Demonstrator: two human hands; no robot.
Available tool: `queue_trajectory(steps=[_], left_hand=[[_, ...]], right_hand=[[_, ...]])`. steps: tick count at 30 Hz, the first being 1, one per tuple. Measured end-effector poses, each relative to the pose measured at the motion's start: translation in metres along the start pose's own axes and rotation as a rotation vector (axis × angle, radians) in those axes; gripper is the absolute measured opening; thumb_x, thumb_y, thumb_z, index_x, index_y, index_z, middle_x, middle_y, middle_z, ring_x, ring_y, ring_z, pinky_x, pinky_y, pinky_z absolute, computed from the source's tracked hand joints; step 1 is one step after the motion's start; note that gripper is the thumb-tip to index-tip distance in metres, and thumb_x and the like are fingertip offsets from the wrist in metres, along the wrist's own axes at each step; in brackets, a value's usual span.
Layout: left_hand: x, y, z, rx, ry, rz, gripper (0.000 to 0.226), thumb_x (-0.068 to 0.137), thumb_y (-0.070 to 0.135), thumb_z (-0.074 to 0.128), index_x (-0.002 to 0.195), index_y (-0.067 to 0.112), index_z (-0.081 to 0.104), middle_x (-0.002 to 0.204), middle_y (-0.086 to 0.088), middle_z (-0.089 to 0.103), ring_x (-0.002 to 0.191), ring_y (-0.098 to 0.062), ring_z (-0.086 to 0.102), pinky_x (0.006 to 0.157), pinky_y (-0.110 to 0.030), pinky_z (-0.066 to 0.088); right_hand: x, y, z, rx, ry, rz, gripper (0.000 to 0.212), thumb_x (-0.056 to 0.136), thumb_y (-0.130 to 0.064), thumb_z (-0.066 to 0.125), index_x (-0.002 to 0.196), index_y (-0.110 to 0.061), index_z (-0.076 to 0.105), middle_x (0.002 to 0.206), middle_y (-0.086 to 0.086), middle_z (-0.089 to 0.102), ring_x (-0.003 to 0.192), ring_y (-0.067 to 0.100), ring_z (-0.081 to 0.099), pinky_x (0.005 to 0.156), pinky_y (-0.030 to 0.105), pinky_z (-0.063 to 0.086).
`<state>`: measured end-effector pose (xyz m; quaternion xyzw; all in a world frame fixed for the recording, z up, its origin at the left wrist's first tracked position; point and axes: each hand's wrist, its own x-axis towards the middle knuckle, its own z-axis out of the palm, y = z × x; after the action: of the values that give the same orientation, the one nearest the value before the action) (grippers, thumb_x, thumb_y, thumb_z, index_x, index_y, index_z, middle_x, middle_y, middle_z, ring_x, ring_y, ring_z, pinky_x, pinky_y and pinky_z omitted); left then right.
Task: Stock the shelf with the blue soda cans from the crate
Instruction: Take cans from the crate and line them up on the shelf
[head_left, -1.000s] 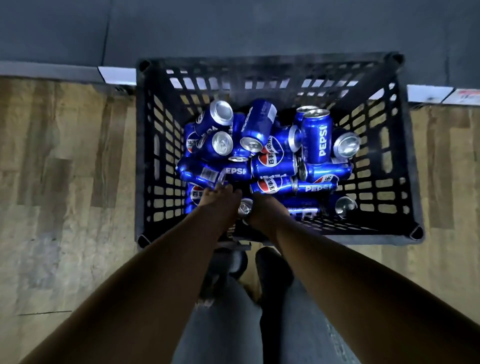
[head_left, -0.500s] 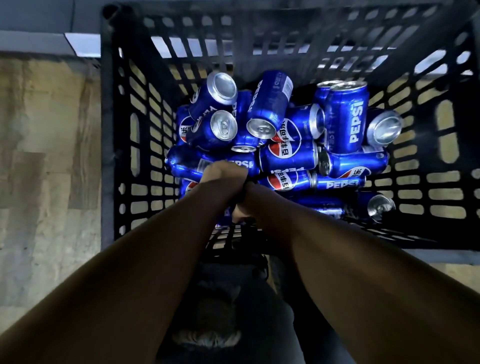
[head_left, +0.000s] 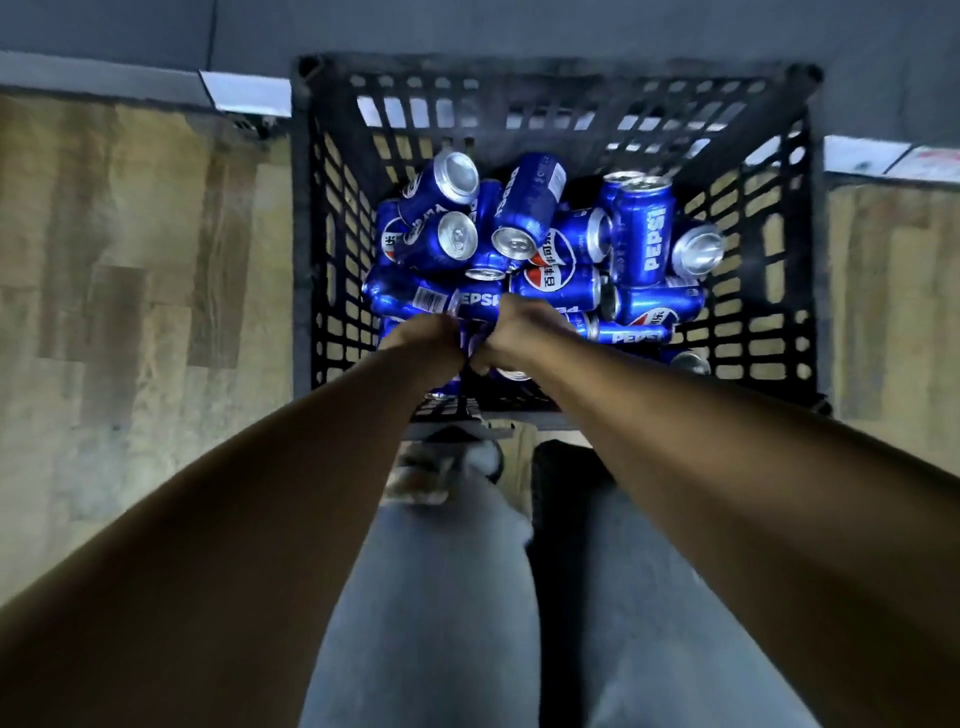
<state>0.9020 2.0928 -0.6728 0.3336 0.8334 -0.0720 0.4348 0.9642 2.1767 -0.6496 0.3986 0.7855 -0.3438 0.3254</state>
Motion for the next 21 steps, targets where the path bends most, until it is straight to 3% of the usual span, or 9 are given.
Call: queue_trajectory(steps=[5, 8, 11, 15, 18, 21], left_hand=[[-0.092, 0.014, -0.064, 0.041, -0.076, 0.11, 0.03, 0.096, 0.011, 0.041, 0.119, -0.001, 0.057, 0.123, -0.02, 0.058, 0.113, -0.032, 0.055, 0.087, -0.034, 0.043], [-0.148, 0.021, -0.109, 0.06, -0.042, 0.155, 0.032, 0.099, 0.015, 0.039, 0.122, 0.001, 0.056, 0.126, -0.018, 0.057, 0.115, -0.031, 0.054, 0.087, -0.032, 0.042], [-0.201, 0.02, -0.157, 0.079, -0.032, 0.183, 0.031, 0.097, 0.017, 0.045, 0.121, 0.001, 0.058, 0.126, -0.017, 0.058, 0.116, -0.031, 0.054, 0.088, -0.03, 0.042], [-0.256, 0.019, -0.21, 0.039, 0.009, 0.212, 0.038, 0.096, 0.025, 0.048, 0.128, 0.005, 0.053, 0.132, -0.016, 0.054, 0.12, -0.031, 0.051, 0.094, -0.031, 0.04], [-0.285, 0.015, -0.238, -0.008, 0.04, 0.231, 0.04, 0.094, 0.028, 0.053, 0.129, 0.011, 0.051, 0.129, -0.013, 0.055, 0.116, -0.03, 0.053, 0.094, -0.031, 0.044], [-0.309, 0.013, -0.262, -0.041, 0.052, 0.275, 0.049, 0.088, 0.026, 0.061, 0.133, 0.011, 0.046, 0.125, -0.014, 0.057, 0.111, -0.03, 0.056, 0.089, -0.032, 0.046]], right_hand=[[-0.089, -0.033, -0.069, -0.119, -0.099, 0.047, 0.053, 0.071, -0.035, 0.08, 0.11, -0.009, 0.057, 0.097, 0.009, 0.055, 0.096, 0.025, 0.06, 0.083, 0.031, 0.052], [-0.142, -0.056, -0.106, -0.18, -0.089, 0.04, 0.066, 0.066, -0.038, 0.081, 0.118, -0.007, 0.055, 0.108, 0.011, 0.058, 0.094, 0.025, 0.058, 0.075, 0.031, 0.052], [-0.194, -0.075, -0.146, -0.096, -0.104, 0.039, 0.058, 0.069, -0.035, 0.078, 0.117, -0.009, 0.056, 0.114, 0.01, 0.058, 0.098, 0.024, 0.059, 0.073, 0.032, 0.054], [-0.251, -0.101, -0.196, 0.111, -0.129, 0.023, 0.044, 0.071, -0.032, 0.076, 0.106, -0.011, 0.06, 0.101, 0.007, 0.059, 0.087, 0.024, 0.061, 0.071, 0.036, 0.058], [-0.286, -0.125, -0.227, 0.112, -0.157, 0.009, 0.029, 0.075, -0.029, 0.074, 0.094, -0.012, 0.06, 0.089, 0.005, 0.057, 0.075, 0.02, 0.058, 0.069, 0.034, 0.057], [-0.311, -0.148, -0.252, 0.052, -0.168, -0.02, 0.032, 0.074, -0.026, 0.076, 0.098, -0.012, 0.06, 0.099, 0.007, 0.061, 0.082, 0.023, 0.061, 0.066, 0.032, 0.056]])
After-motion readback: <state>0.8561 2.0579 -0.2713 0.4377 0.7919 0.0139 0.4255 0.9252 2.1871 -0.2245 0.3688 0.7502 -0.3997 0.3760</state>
